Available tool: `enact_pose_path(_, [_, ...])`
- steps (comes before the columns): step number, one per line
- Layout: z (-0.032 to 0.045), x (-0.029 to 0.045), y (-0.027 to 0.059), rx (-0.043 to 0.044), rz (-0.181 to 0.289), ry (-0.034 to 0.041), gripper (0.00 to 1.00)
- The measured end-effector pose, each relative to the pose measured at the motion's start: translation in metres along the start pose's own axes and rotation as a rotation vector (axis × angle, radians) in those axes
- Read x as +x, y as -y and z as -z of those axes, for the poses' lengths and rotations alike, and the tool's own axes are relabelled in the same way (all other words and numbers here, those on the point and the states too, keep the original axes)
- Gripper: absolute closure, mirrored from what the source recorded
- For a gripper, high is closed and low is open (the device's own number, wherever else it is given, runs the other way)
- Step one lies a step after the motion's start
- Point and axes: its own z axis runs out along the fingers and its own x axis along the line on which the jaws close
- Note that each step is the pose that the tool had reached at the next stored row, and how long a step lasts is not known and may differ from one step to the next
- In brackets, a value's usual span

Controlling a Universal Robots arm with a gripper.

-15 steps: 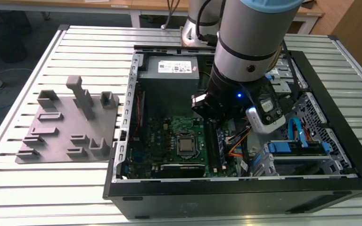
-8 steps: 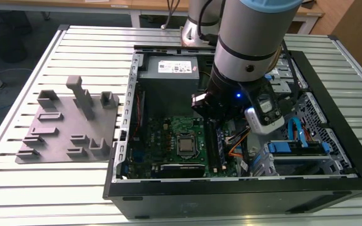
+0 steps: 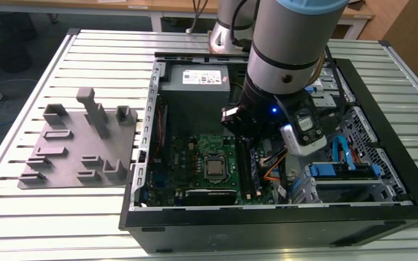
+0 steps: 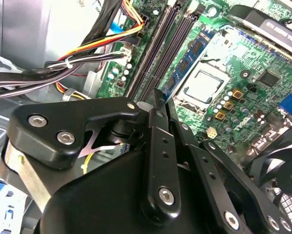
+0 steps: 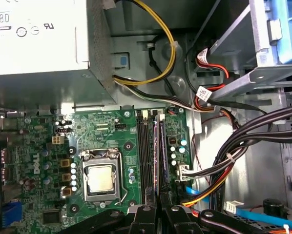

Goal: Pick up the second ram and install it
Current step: 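Insert the second ram into the second slot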

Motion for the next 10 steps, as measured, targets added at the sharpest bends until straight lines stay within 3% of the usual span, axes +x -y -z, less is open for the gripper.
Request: enact_pose_path(10, [0.0, 0.0, 0.0, 0.0019, -0.061, 0.0054, 0.89])
